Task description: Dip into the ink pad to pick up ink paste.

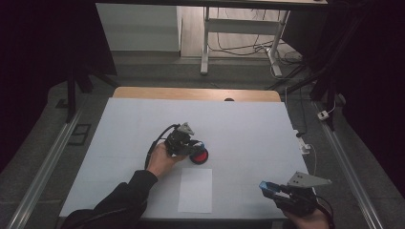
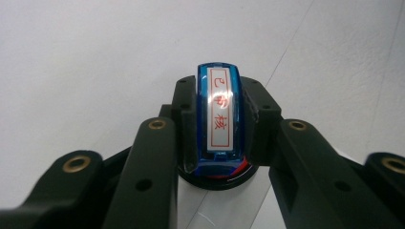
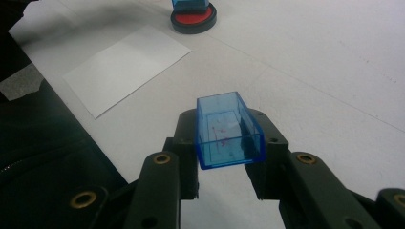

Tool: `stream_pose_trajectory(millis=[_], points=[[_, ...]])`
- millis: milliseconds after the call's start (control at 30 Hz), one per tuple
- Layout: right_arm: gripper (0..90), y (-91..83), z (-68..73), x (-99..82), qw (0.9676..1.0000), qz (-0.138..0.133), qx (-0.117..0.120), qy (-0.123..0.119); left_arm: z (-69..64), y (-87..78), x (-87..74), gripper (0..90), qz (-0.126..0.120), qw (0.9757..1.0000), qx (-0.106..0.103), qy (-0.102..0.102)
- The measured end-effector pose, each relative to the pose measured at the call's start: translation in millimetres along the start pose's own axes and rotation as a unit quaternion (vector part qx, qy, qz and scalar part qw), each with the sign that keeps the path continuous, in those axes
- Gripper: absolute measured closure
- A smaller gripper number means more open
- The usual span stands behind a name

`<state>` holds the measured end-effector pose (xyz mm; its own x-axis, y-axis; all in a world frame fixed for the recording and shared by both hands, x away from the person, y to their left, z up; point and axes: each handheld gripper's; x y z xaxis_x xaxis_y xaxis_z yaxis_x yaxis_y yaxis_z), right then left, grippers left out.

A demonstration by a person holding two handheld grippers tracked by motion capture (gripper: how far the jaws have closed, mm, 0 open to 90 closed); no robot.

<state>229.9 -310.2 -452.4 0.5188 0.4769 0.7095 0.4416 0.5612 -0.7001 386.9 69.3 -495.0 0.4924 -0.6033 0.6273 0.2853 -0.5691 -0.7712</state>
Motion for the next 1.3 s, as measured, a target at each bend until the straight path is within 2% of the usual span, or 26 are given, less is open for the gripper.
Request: stream_pose_trajectory(millis=[200, 433, 533, 667, 800, 967, 1100, 1300], points=[[68.9, 0.1, 0.0, 0.2, 1.0000, 0.003, -0.001, -0.001, -9.2, 0.6, 1.0, 70.7, 0.004, 0.9995, 0.027, 0.017], [68.9, 0.4, 0.1, 0.3, 1.0000, 0.005, -0.001, -0.002, -21.8, 1.7, 3.0, 70.6, 0.016, 0.9968, 0.065, 0.045], [68.9, 0.4, 0.1, 0.3, 1.0000, 0.005, -0.001, -0.002, -23.8, 2.0, 3.4, 70.6, 0.019, 0.9962, 0.071, 0.048], [68.9, 0.5, 0.2, 0.3, 1.0000, 0.005, -0.001, -0.002, -20.2, 1.8, 3.1, 70.6, 0.016, 0.9974, 0.060, 0.036], [68.9, 0.4, 0.1, 0.3, 1.0000, 0.005, -0.001, -0.002, -11.3, 1.2, 1.5, 70.6, 0.008, 0.9994, 0.033, 0.011], [68.9, 0.6, 0.0, 0.3, 1.0000, 0.005, -0.001, -0.001, -2.5, 1.1, -1.4, 70.6, -0.003, 0.9999, 0.006, -0.012], [68.9, 0.4, 0.0, 0.3, 1.0000, 0.005, 0.000, -0.002, 0.9, 0.9, -2.7, 70.5, -0.007, 0.9999, -0.003, -0.016], [68.9, 0.3, -0.1, 0.1, 1.0000, 0.004, 0.000, -0.002, -0.7, 0.4, -1.2, 70.4, -0.005, 0.9999, 0.002, -0.009]])
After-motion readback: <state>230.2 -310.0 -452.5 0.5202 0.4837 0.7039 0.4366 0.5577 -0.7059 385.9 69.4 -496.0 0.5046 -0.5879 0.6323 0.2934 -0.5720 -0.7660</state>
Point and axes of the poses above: each handheld gripper's, and its own axes: y roughly forward along the jaws, x roughly out of its top, z roughly to its left, and after that the axes turned 6 degrees about z, right-handed
